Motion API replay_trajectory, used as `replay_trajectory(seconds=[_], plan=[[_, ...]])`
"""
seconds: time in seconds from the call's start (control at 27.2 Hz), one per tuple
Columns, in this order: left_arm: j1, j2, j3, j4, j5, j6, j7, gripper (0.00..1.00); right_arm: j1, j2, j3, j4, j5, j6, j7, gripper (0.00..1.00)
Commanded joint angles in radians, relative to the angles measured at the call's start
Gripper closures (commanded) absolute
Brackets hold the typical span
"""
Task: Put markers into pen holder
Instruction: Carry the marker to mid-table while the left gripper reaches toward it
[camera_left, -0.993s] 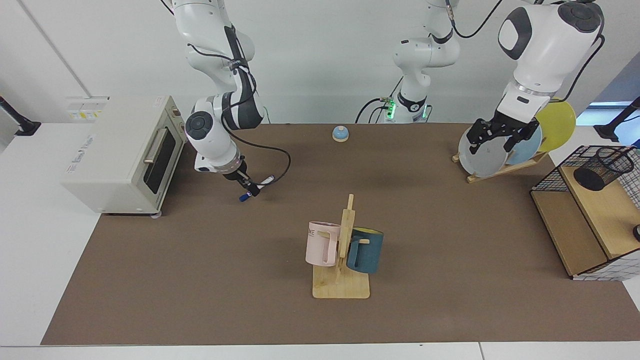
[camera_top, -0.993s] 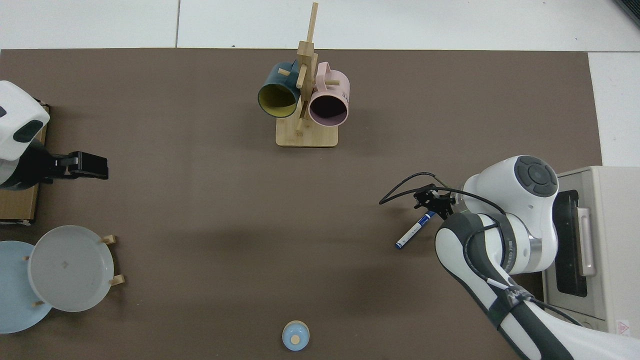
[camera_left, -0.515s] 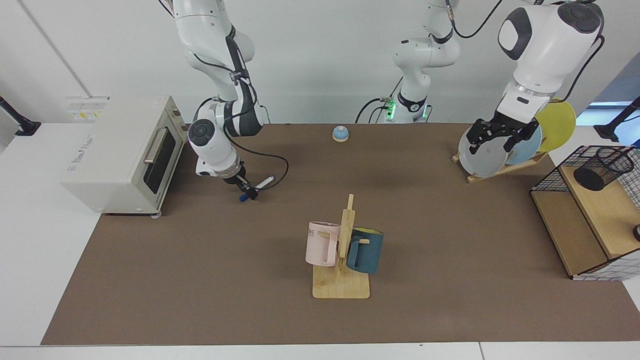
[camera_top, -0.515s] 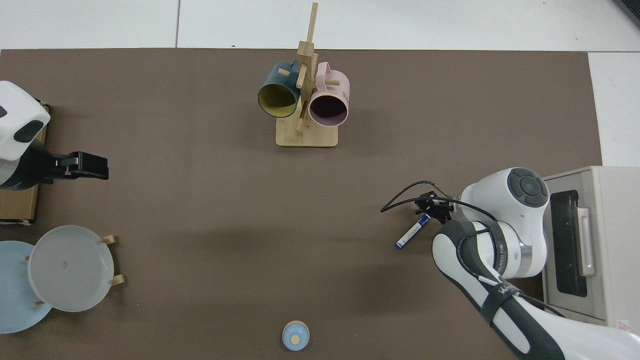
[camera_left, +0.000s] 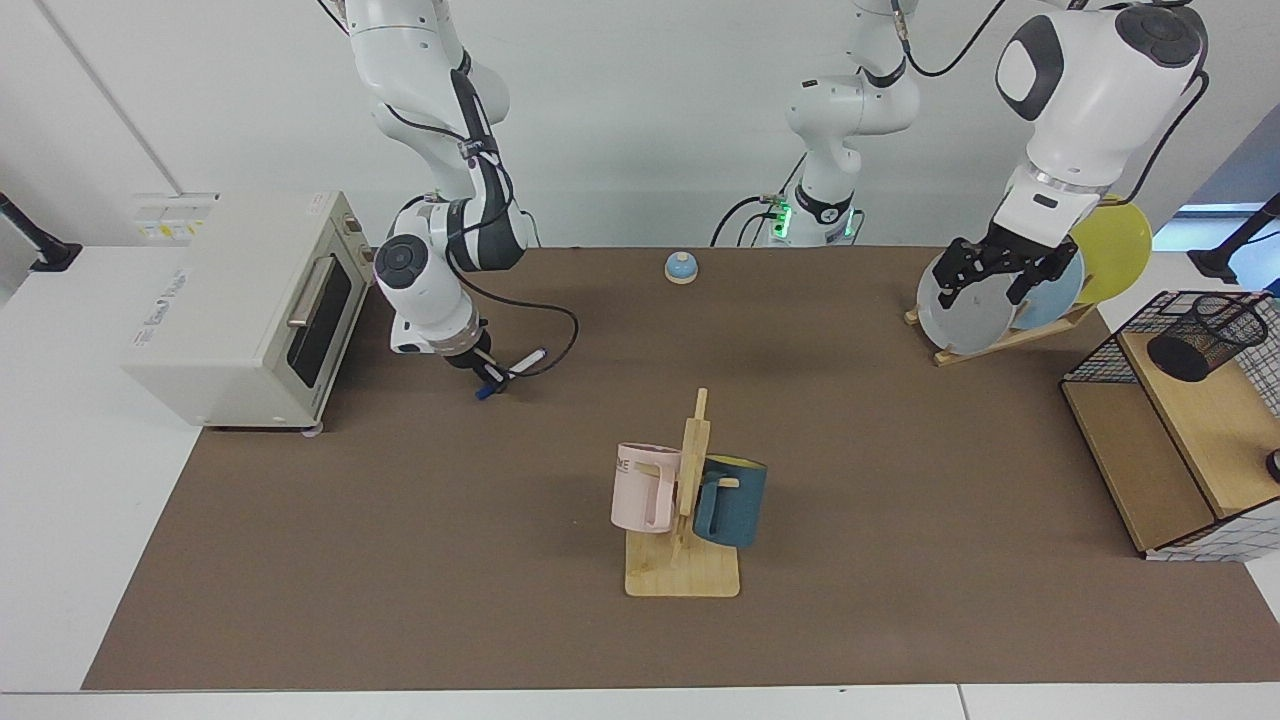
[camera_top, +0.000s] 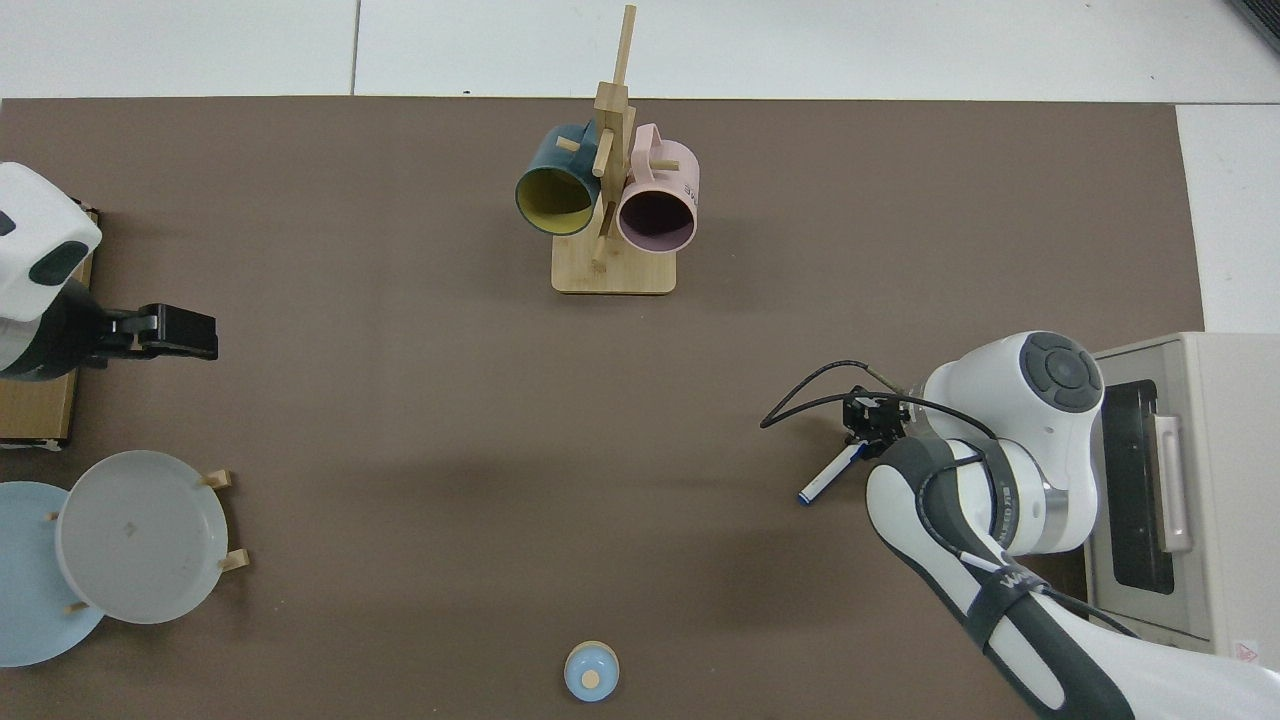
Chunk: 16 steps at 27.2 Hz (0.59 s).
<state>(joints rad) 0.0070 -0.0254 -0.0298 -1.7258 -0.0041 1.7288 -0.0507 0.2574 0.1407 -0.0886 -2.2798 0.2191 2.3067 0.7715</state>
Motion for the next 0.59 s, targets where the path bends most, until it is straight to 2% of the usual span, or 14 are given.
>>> replay_trajectory(seconds=[0.0,0.29,0.44,0.55], plan=[[-0.004,-0.013,0.001,-0.024,0.003,0.001,0.021,0.0,-0.012,0.005,0.004,0.016,0.031,0.0,-0.072,1.0],[-0.005,-0.015,0.001,-0.024,0.003,-0.003,0.07,0.0,-0.004,0.007,0.004,0.123,0.131,-0.121,-0.061,1.0],[-0.001,-0.015,0.001,-0.024,0.003,0.009,0.175,0.0,-0.003,0.005,0.003,0.16,0.247,-0.151,-0.051,1.0],[-0.005,-0.013,0.001,-0.023,0.004,0.02,0.323,0.0,-0.003,0.008,0.004,0.207,0.312,-0.194,-0.018,1.0]])
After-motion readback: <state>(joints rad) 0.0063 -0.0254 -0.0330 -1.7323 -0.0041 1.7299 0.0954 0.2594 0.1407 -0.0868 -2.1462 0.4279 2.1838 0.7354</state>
